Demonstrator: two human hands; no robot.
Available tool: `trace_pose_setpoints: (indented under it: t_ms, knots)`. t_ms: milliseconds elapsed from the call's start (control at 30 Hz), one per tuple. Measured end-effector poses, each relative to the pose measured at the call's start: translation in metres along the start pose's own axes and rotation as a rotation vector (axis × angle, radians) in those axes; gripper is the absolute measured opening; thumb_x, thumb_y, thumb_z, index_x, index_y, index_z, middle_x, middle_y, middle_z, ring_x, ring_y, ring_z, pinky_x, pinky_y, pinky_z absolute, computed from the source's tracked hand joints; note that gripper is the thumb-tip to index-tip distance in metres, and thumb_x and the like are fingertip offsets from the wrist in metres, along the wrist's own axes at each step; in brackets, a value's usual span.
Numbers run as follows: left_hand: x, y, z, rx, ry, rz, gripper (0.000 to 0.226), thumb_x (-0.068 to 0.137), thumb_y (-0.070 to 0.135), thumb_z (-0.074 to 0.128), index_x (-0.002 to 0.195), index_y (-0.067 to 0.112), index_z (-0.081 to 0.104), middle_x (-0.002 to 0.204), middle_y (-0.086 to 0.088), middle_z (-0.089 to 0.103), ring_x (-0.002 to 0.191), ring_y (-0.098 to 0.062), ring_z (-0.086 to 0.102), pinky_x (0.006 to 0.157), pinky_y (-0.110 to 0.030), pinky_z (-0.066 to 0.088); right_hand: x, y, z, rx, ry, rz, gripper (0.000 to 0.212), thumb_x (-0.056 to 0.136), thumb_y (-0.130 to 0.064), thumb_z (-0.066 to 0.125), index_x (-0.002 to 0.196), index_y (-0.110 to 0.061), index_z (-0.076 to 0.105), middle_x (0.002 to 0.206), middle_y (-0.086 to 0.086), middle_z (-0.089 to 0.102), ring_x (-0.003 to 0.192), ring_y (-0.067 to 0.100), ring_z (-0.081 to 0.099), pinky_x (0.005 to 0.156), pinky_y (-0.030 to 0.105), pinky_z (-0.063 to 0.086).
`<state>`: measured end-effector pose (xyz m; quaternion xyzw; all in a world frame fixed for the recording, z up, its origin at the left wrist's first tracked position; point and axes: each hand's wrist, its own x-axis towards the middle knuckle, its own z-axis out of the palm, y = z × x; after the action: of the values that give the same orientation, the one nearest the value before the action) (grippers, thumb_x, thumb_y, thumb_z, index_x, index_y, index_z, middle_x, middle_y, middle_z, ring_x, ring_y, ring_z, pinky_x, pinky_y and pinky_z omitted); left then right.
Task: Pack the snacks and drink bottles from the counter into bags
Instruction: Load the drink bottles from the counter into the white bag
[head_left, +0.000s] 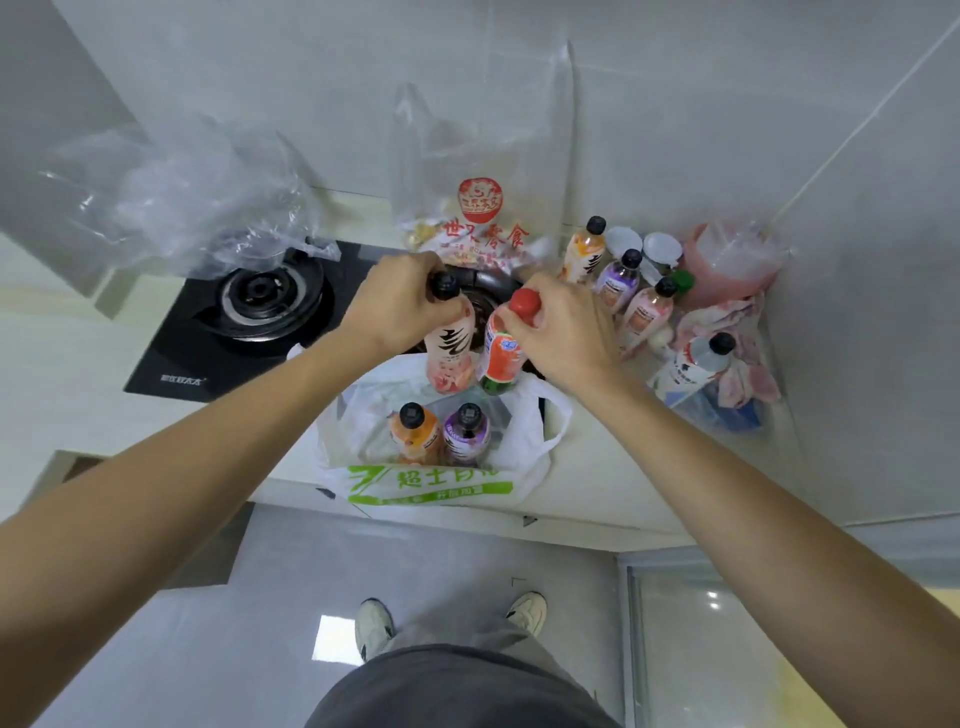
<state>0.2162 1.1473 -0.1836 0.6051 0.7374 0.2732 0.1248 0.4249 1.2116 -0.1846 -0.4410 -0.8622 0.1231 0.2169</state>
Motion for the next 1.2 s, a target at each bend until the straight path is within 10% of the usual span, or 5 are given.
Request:
trace_pose_setpoints:
  t_ms: [1200]
  knots:
    - [-0.034, -0.057, 0.063, 0.187, -0.236, -0.083, 0.034, 0.086, 0.044, 0.070, 0.093, 0.024, 0.043, 0.076, -0.002, 0.061, 0.069, -0.029, 0.060, 0.056, -0.036, 0.046, -0.014, 0.007, 0.083, -0.125, -0.342, -0.071, 0.036, 0.093, -0.052, 0.068, 0.104, -0.020, 0.055, 0.097, 0.003, 0.072, 0.089, 0.029, 0.070, 0.071, 0.037, 0.053]
